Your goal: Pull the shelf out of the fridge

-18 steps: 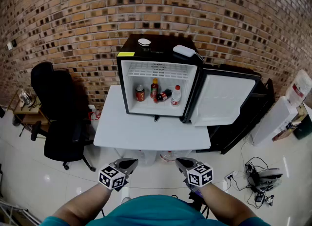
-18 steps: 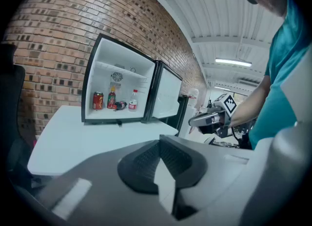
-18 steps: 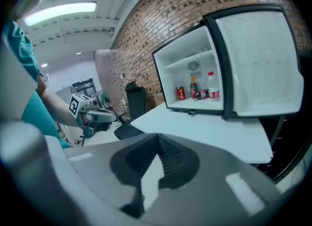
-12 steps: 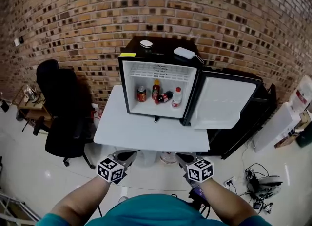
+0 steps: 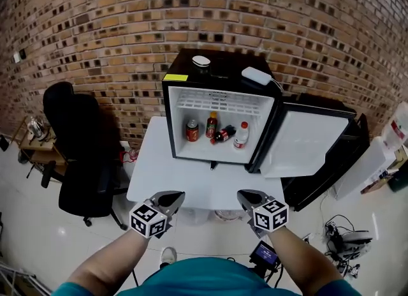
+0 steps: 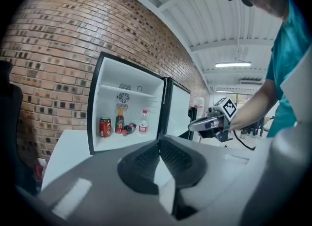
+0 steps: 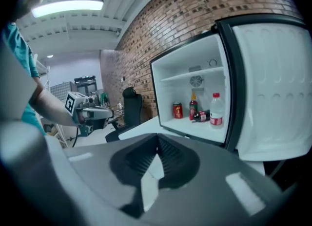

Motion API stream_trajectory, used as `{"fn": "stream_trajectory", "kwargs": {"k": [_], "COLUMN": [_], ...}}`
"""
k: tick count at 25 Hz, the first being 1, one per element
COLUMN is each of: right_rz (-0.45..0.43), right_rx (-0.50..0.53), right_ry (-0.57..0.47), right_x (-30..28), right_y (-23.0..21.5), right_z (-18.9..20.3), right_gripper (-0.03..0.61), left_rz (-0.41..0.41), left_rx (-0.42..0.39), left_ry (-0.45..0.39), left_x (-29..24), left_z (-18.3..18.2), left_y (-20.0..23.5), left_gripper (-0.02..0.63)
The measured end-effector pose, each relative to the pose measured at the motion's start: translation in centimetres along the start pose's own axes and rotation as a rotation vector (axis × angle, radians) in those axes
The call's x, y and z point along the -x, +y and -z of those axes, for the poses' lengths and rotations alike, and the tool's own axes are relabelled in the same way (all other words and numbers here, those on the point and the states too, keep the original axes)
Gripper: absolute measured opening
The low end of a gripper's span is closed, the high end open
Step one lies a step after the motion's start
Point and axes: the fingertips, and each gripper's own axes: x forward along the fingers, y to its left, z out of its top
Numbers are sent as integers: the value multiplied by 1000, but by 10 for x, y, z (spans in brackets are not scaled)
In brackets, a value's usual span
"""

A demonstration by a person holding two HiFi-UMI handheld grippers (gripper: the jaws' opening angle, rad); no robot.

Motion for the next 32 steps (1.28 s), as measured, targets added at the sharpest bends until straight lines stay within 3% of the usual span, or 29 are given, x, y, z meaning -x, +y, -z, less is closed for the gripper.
{"fn": "stream_trajectory", "kwargs": {"k": [5, 9, 12, 16, 21, 23, 27, 32], "right_rz": [95, 180, 233, 250, 274, 299, 367, 486], "right_rx": [-63, -8, 128, 401, 789, 894, 979, 1030], "right_ry": [-35, -26, -3, 23, 25, 16, 45, 110], "right_x": [-47, -71, -82, -92, -101, -105, -121, -141], "right_y": [-6, -19, -32, -51, -68, -76, -99, -128], "right_z": [-29, -54, -79, -118, -173, -192, -209, -220], "right_gripper": [8, 29, 46, 86, 123, 132, 173, 206], "left_rz": [77, 102, 115, 110, -35, -78, -167, -282], "left_rx": [-22, -113, -229, -438, -621, -700, -903, -1091], "left_ry": [9, 25, 36, 39, 40, 59, 160, 226], "left_x": [2, -7, -25, -66, -121, -143, -180, -205], "left_z": [-6, -21, -36, -65, -105, -122, -142, -174], "left_y": [59, 97, 108, 100, 104, 107, 126, 148], "left_gripper": [0, 0, 0, 0, 0, 3, 121, 127]}}
